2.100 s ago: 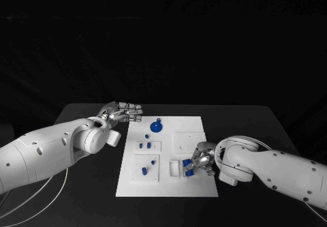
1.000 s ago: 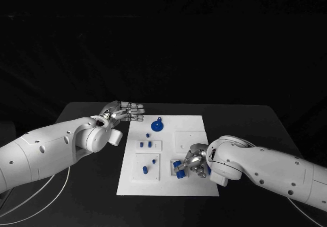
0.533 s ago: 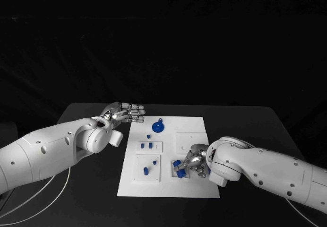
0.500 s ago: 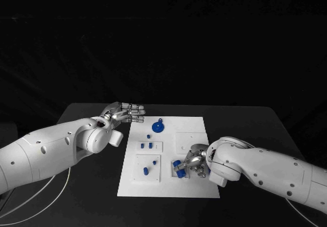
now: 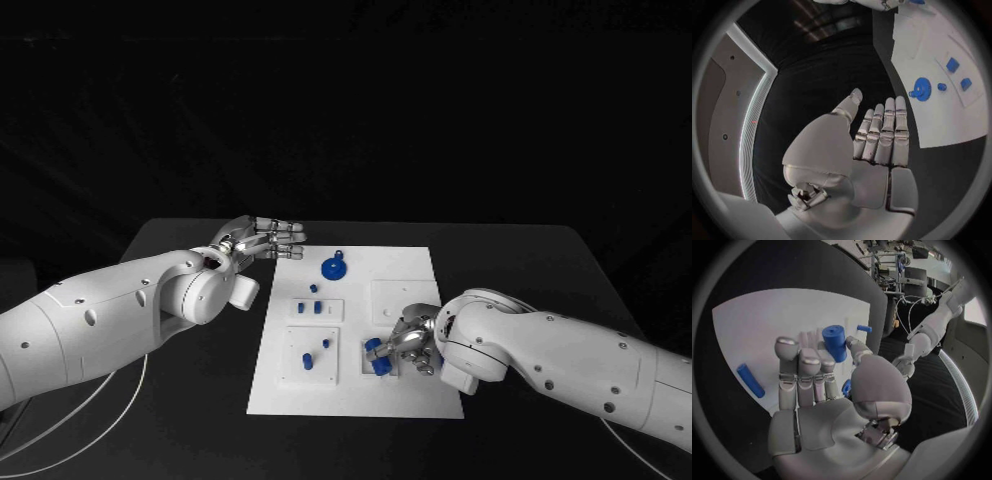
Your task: Assemble the parts on the task board
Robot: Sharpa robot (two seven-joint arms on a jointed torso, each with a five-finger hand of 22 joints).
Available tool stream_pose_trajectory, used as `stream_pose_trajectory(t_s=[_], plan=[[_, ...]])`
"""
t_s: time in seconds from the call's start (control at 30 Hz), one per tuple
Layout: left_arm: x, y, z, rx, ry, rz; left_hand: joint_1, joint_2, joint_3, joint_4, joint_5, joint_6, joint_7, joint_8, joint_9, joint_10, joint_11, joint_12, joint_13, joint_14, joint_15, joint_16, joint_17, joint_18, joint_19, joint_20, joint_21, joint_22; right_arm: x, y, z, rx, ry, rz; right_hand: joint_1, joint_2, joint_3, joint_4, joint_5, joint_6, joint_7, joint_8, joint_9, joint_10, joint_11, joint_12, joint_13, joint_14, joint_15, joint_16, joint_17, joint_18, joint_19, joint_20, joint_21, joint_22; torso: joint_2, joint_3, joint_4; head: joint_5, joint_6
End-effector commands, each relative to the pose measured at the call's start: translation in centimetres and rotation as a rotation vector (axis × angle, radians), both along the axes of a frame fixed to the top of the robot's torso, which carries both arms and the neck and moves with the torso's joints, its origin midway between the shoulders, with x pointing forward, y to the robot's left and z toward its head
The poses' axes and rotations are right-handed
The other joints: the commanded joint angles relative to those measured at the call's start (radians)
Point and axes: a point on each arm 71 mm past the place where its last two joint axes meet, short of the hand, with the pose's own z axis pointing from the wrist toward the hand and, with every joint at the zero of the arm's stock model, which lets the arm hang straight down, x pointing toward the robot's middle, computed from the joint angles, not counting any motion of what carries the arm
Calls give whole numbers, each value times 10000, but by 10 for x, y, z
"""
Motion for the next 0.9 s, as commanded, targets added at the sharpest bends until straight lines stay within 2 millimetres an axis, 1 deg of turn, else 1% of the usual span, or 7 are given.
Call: stream_pose_trajectory(t_s=[0.03,0.37,0.53,0.8,0.9], plan=[[0,-1,1,-73,-86,-105,-4,-36,-5,69,31,0,-12,12,-12,-46,-32,26,-1,-55,6,-20,8,-48,37,13,65,-9,0,-1,-1,-195,129,-340,19,66,-42,171,-63,68,-27,-30,5,12,-36,-31,-10,0,-37,-64,5,13,490,-25,-17,14,3,4,8,-15,6],[0,-1,1,-69,-91,-89,-11,-36,-5,92,32,12,-10,14,-11,-51,-31,27,-1,-61,8,-22,8,-49,39,15,75,-52,1,0,1,14,-192,-624,39,61,-53,216,-63,120,-46,-28,18,37,-46,-7,-2,3,-43,-30,49,11,500,-30,16,28,3,5,6,1,-7],[0,0,1,-64,-128,-41,-11,-36,-5,92,32,12,-10,14,-11,-51,-31,27,-1,-61,8,-22,8,-49,39,15,75,-52,1,0,1,63,-104,-625,48,68,-53,237,-64,159,-57,-29,28,42,-54,-13,-8,3,-48,-23,62,8,500,-34,31,33,3,-5,-4,7,-17],[1,2,1,-48,-136,8,-11,-36,-5,92,32,12,-10,14,-11,-51,-31,27,-1,-61,8,-22,8,-49,39,15,75,-52,-1,-1,0,45,52,-537,44,75,-90,262,-163,170,-60,-30,37,38,-53,-21,-13,3,-48,-27,70,3,495,-35,34,35,7,-1,-5,10,-32],[2,2,0,-45,-136,15,-11,-36,-5,92,32,12,-10,14,-11,-51,-31,27,-1,-61,8,-22,8,-49,39,15,75,-52,-1,0,0,23,102,-491,42,84,-130,281,-261,168,-59,-31,41,34,-51,-26,-15,1,-47,-40,65,3,494,-35,24,32,4,-1,-1,7,-33]])
